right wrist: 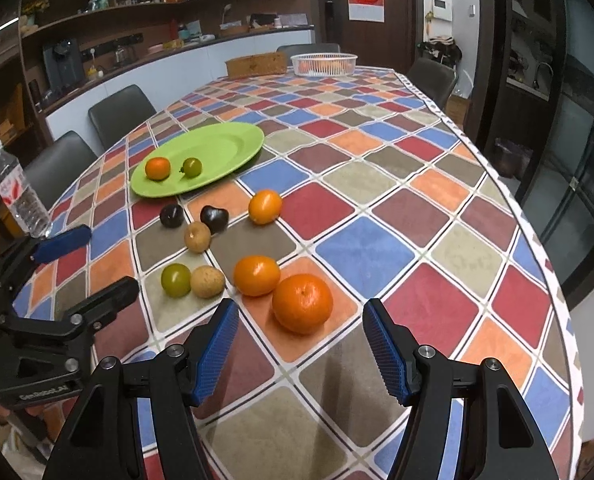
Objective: Organize fruits
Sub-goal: 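Grasp a green tomato with the left tool while the right tool grasps a mandarin, then carry both fruits onto the green plate and open both tools, then lift both tools away from the plate back toward the fruits, then grasp a brown kiwi with the left tool while the right tool grasps a mandarin, then lift the kiwi and mandarin toward the green plate with both tools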
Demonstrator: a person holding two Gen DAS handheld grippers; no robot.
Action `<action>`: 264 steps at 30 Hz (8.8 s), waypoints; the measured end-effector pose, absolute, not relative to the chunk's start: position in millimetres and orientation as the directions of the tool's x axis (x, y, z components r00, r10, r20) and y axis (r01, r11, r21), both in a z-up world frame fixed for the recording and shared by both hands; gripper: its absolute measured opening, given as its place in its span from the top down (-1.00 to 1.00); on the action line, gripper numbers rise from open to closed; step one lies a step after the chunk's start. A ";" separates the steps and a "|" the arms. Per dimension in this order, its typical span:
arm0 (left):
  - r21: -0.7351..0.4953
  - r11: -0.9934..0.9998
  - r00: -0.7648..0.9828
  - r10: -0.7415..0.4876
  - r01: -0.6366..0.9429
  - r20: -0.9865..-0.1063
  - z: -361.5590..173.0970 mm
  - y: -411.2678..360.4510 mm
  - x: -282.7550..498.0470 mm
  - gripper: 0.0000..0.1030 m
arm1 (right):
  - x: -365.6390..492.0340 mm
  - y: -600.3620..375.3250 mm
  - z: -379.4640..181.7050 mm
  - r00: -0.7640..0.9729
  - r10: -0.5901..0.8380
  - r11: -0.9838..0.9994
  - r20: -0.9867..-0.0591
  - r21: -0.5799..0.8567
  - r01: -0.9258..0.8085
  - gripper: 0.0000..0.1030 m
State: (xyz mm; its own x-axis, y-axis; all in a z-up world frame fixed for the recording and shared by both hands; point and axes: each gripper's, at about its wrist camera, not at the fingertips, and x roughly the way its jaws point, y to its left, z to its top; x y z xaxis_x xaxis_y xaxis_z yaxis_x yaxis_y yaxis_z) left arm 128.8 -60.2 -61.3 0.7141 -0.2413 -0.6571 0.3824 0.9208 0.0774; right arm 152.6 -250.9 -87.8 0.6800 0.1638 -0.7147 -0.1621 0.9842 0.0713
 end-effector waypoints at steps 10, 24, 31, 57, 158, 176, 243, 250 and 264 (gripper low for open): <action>0.065 0.889 0.632 -0.270 0.454 -0.726 -85.1 -69.4 143.1 -0.05 | 163.6 -248.5 -100.1 0.663 0.157 0.984 -0.732 0.056 -0.171 -0.26; 0.021 0.881 0.573 -0.288 0.472 -0.767 -95.3 -74.3 160.6 0.30 | 174.8 -245.2 -108.4 0.644 0.177 0.980 -0.744 0.071 -0.187 0.02; 0.003 0.887 0.568 -0.292 0.461 -0.769 -95.3 -76.8 166.1 0.32 | 180.0 -244.8 -109.6 0.644 0.178 0.979 -0.744 0.068 -0.192 0.08; -0.010 0.910 0.656 -0.306 0.414 -0.690 -49.4 -64.9 139.6 0.45 | 159.8 -233.3 -80.5 0.683 0.242 0.963 -0.689 0.085 -0.256 0.19; 0.030 0.984 0.734 -0.109 0.173 -0.670 16.6 24.6 276.3 -0.07 | 332.4 -141.1 -8.5 0.642 0.357 0.909 -0.678 0.093 -0.407 0.02; 0.032 0.975 0.835 -0.173 0.222 -0.523 53.8 -16.0 155.1 -0.50 | 206.6 -191.3 31.9 0.798 0.327 0.916 -0.506 -0.037 -0.399 -0.27; 0.097 0.800 0.568 -0.329 0.592 -0.755 -90.6 -109.1 163.8 0.34 | 198.7 -221.0 -117.7 0.540 0.382 0.741 -0.749 -0.100 -0.664 0.12; 0.066 0.805 0.544 -0.336 0.590 -0.769 -95.1 -108.0 169.8 0.47 | 206.1 -220.1 -122.0 0.520 0.396 0.744 -0.757 -0.068 -0.665 0.21; 0.029 0.856 0.587 -0.329 0.516 -0.740 -79.5 -93.0 163.0 0.47 | 201.8 -217.7 -113.4 0.532 0.413 0.770 -0.739 -0.028 -0.637 0.28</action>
